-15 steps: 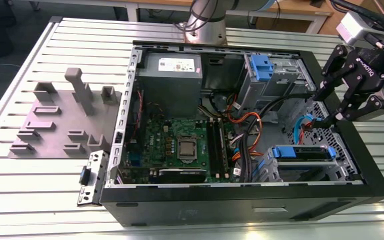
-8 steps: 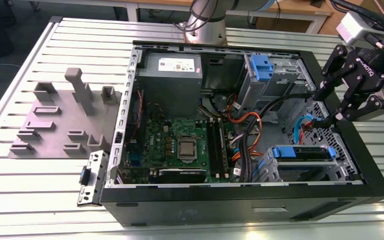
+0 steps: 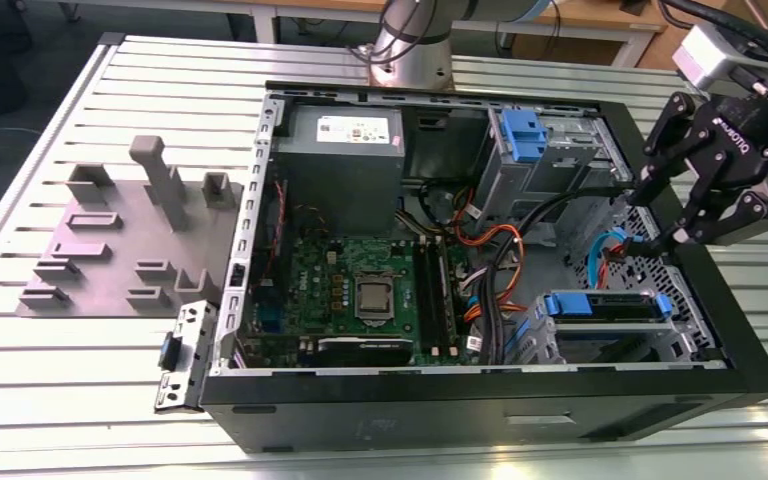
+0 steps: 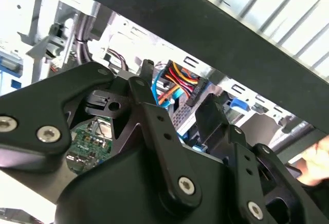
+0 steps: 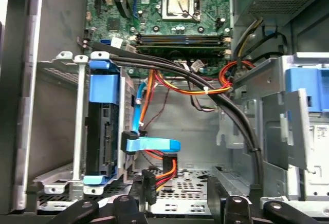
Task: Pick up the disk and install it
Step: 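Insert the first disk wire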
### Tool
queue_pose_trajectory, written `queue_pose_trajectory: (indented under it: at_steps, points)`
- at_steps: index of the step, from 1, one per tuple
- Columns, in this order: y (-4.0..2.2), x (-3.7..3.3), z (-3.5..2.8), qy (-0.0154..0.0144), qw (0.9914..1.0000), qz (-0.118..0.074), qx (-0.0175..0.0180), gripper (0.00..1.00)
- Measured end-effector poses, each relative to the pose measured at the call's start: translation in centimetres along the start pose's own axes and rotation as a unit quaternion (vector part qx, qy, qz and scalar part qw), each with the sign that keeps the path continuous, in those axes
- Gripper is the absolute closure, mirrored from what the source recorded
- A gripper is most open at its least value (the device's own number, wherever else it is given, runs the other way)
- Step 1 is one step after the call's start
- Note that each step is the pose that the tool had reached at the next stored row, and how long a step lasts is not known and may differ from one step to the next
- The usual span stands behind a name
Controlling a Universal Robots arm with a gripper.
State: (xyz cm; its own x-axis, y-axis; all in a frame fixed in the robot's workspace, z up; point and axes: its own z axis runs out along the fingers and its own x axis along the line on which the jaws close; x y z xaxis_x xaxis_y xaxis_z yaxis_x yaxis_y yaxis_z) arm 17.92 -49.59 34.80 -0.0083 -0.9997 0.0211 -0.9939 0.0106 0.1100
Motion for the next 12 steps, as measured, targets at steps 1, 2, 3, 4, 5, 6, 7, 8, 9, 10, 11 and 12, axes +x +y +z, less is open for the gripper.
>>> queue_pose_trajectory:
  at_steps: [1, 2, 3, 4, 5, 6, 7, 8, 9, 10, 11, 12]
  points:
    - [0.0, 0.0, 0.0, 0.0027, 1.0, 0.0, 0.0, 0.4]
    - [0.0, 0.0, 0.01, 0.0042, 0.99999, 0.0, 0.0, 0.4]
    - [0.0, 0.01, 0.01, 0.0049, 0.99999, 0.001, 0.0, 0.4]
    - [0.0, 0.03, -0.01, 0.0054, 0.99999, 0.001, 0.0, 0.4]
    - [0.0, 0.08, -0.01, 0.0058, 0.99998, 0.001, 0.0001, 0.4]
    - [-0.01, 0.12, 0.0, 0.0061, 0.99998, 0.001, 0.0, 0.4]
    - [-0.01, 0.2, 0.0, 0.0067, 0.99998, 0.001, 0.0, 0.4]
    - [-0.01, 0.29, 0.01, 0.0076, 0.99997, 0.001, 0.0, 0.4]
    - [-0.01, 0.37, 0.02, 0.0086, 0.99996, 0.001, 0.0001, 0.4]
    - [-0.01, 0.47, 0.03, 0.0092, 0.99996, 0.001, 0.0001, 0.4]
    - [-0.01, 0.56, 0.05, 0.0098, 0.99995, 0.001, 0.0001, 0.4]
    - [-0.02, 0.64, 0.07, 0.0102, 0.99995, 0.001, 0.0001, 0.4]
